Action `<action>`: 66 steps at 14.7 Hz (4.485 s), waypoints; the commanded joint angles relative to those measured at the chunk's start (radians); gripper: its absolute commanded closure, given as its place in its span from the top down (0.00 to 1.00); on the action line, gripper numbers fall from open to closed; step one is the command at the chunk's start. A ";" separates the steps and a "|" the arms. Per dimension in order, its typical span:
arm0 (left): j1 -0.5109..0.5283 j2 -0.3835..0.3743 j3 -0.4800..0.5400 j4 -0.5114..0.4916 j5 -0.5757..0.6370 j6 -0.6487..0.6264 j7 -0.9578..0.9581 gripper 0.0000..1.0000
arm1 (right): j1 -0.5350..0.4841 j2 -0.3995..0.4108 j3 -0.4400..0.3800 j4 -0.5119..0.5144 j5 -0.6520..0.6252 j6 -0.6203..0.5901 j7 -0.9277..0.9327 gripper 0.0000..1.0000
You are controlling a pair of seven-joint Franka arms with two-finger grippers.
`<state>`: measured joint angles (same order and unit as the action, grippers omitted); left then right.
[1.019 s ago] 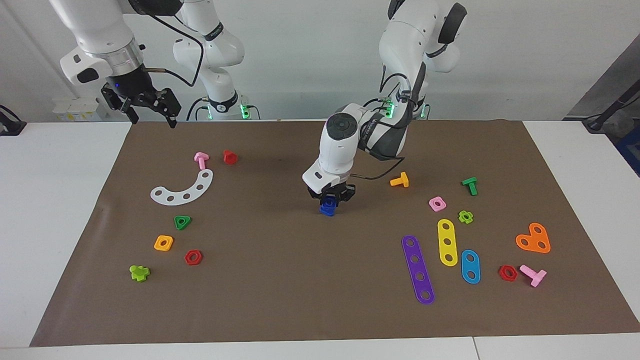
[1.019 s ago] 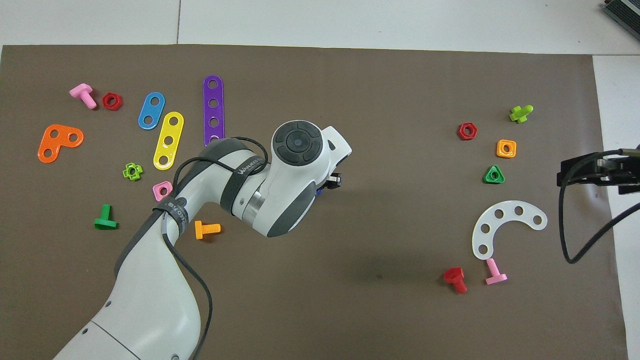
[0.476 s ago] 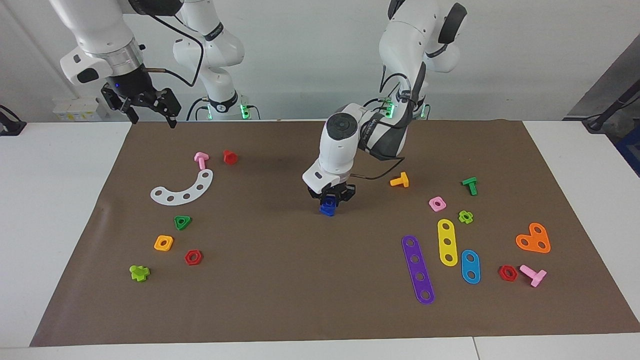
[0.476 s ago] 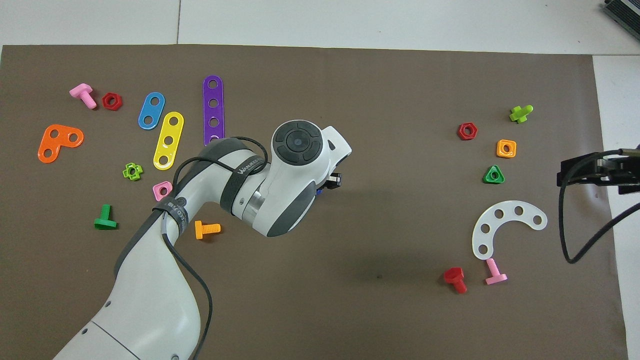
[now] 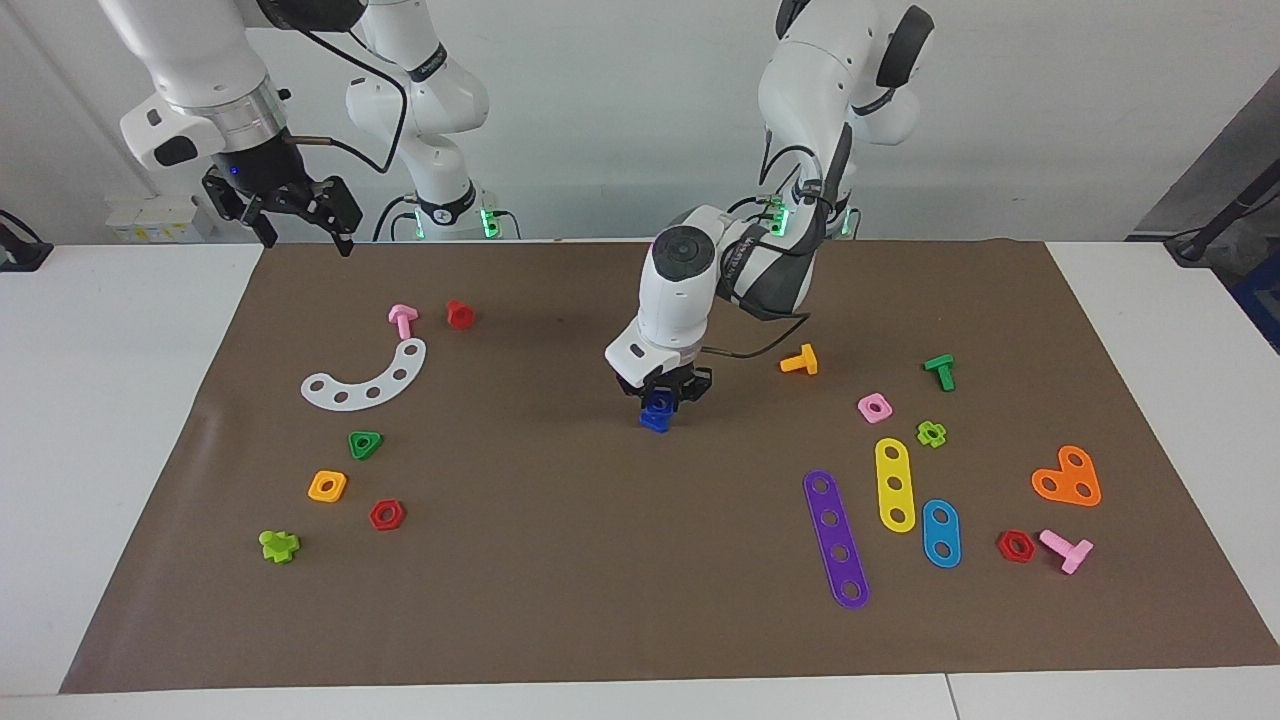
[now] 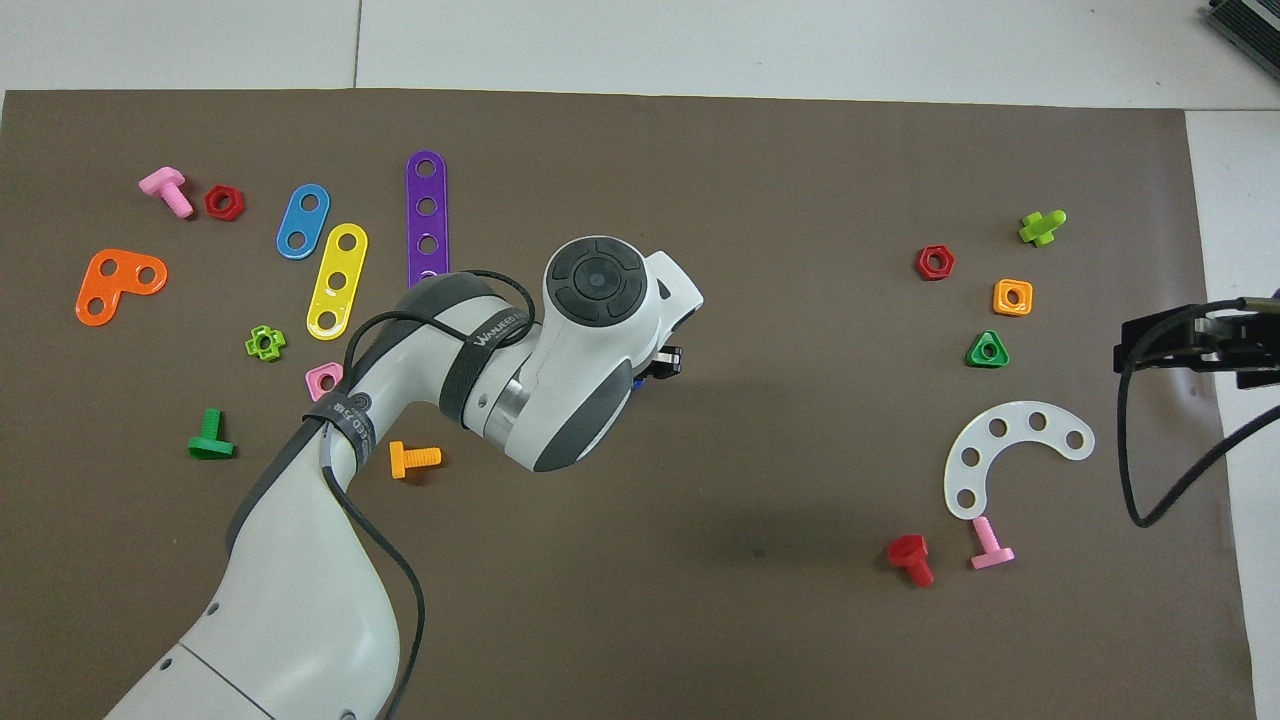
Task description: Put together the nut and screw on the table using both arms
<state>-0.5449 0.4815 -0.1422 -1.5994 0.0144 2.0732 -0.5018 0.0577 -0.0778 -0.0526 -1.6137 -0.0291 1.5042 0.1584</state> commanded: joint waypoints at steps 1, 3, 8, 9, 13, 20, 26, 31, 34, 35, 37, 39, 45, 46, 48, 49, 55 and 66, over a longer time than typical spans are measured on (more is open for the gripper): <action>-0.012 0.002 0.013 0.025 -0.007 -0.051 -0.012 0.26 | -0.015 -0.005 0.008 0.006 0.011 -0.015 -0.030 1.00; -0.013 0.002 0.013 0.021 -0.007 -0.036 -0.012 0.25 | -0.015 -0.005 0.008 0.006 0.011 -0.016 -0.030 1.00; -0.018 0.002 0.013 -0.011 -0.017 0.022 -0.033 0.24 | -0.015 -0.005 0.008 0.008 0.011 -0.015 -0.030 1.00; -0.018 0.002 0.013 -0.014 -0.016 0.031 -0.034 0.24 | -0.015 -0.005 0.008 0.006 0.011 -0.015 -0.030 1.00; -0.018 0.000 0.015 -0.037 -0.016 0.045 -0.034 0.24 | -0.015 -0.005 0.008 0.006 0.011 -0.015 -0.030 1.00; -0.018 -0.004 0.015 -0.071 -0.010 0.094 -0.034 0.44 | -0.015 -0.005 0.008 0.006 0.011 -0.015 -0.030 1.00; -0.020 -0.003 0.016 -0.067 -0.005 0.097 -0.034 0.83 | -0.015 -0.005 0.008 0.006 0.011 -0.016 -0.030 1.00; -0.003 -0.003 0.016 0.027 -0.010 -0.011 -0.032 0.82 | -0.015 -0.005 0.008 0.006 0.011 -0.016 -0.030 1.00; 0.055 -0.036 0.021 0.065 -0.014 -0.070 -0.029 0.82 | -0.015 -0.005 0.008 0.006 0.011 -0.016 -0.030 1.00; 0.104 -0.078 0.018 0.064 -0.014 -0.094 -0.018 0.82 | -0.015 -0.005 0.008 0.006 0.011 -0.015 -0.030 1.00; 0.190 -0.131 0.016 0.064 -0.013 -0.168 0.026 0.81 | -0.015 -0.005 0.008 0.006 0.011 -0.015 -0.030 1.00; 0.282 -0.181 0.018 0.055 -0.014 -0.191 0.074 0.82 | -0.015 -0.005 0.008 0.006 0.011 -0.015 -0.028 1.00; 0.486 -0.293 0.018 0.053 -0.013 -0.356 0.325 0.90 | -0.015 -0.005 0.008 0.006 0.011 -0.015 -0.030 1.00; 0.508 -0.316 0.018 0.053 -0.014 -0.370 0.344 0.91 | -0.015 -0.005 0.008 0.006 0.011 -0.016 -0.030 1.00; 0.525 -0.354 0.018 0.052 -0.016 -0.396 0.350 0.94 | -0.015 -0.005 0.008 0.006 0.011 -0.015 -0.030 1.00; 0.525 -0.371 0.020 0.052 -0.016 -0.415 0.350 0.96 | -0.015 -0.005 0.008 0.006 0.011 -0.016 -0.030 1.00; 0.525 -0.446 0.020 0.052 -0.016 -0.481 0.368 0.99 | -0.015 -0.005 0.008 0.006 0.011 -0.016 -0.030 1.00; 0.528 -0.480 0.036 0.055 -0.056 -0.486 0.445 1.00 | -0.015 -0.005 0.008 0.006 0.011 -0.016 -0.028 1.00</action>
<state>-0.0297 0.0280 -0.1137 -1.5198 -0.0211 1.5780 -0.0825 0.0577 -0.0778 -0.0526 -1.6134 -0.0291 1.5041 0.1584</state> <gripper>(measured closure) 0.000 0.000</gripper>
